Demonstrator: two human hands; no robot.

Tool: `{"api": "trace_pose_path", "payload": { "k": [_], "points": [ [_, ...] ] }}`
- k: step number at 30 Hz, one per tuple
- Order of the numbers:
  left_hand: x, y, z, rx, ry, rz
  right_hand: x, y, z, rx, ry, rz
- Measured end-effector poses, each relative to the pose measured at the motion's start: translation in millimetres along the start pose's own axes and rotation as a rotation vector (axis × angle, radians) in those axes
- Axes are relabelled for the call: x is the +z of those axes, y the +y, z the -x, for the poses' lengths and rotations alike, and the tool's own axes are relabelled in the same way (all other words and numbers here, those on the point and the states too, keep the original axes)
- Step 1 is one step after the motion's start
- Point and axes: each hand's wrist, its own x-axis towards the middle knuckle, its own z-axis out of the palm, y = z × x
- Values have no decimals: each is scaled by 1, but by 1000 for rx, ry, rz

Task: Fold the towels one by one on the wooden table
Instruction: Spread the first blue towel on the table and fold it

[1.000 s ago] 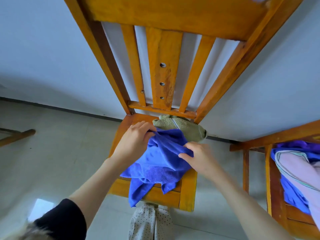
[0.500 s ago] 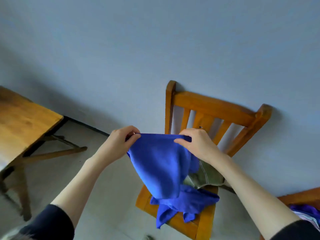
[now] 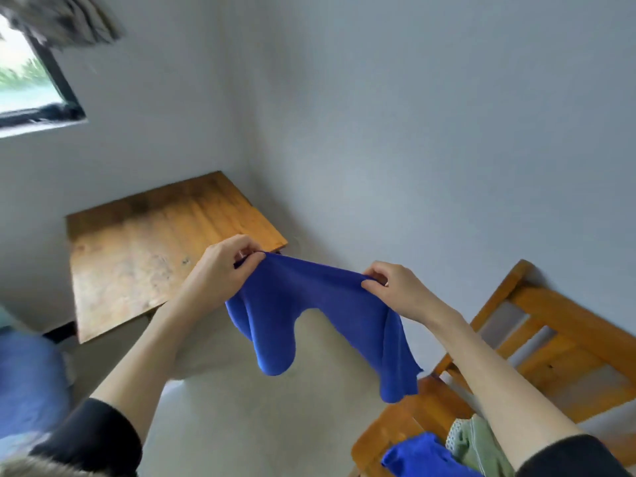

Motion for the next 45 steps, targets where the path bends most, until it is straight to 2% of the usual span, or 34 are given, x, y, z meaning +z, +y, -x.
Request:
{"api": "trace_pose_path", "payload": {
  "k": [3, 8, 13, 15, 22, 25, 28, 31, 35, 41, 45],
  "points": [
    [-40, -55, 24, -103, 1, -1, 51, -43, -36, -21, -23, 65],
    [-113, -130, 50, -270, 96, -8, 120, -111, -100, -55, 162, 190],
    [-173, -183, 62, -376, 186, -60, 166, -156, -158, -183, 25, 190],
    [-185, -200, 60, -411, 215, -90, 182, -167, -179, -227, 40, 166],
    [-190, -260, 35, -480, 245, -143, 210, -179, -249, -231, 232, 114],
    [-193, -289, 16, -533, 268, -149, 210, -182, -286, -231, 295, 258],
    [-191, -320, -8, -658, 220, -169, 211, -182, -330, -267, 224, 318],
    [-181, -351, -31, -775, 81, -180, 217, -170, -380, -246, 39, 351],
    [-171, -387, -62, -816, 28, -191, 227, -157, -436, -183, -113, 371],
    [-169, -431, -102, -862, 117, -247, 250, -148, -509, -112, 2, 342],
    [-166, -474, -122, -910, 86, -342, 273, -147, -557, -33, 27, 507]
  ]
}}
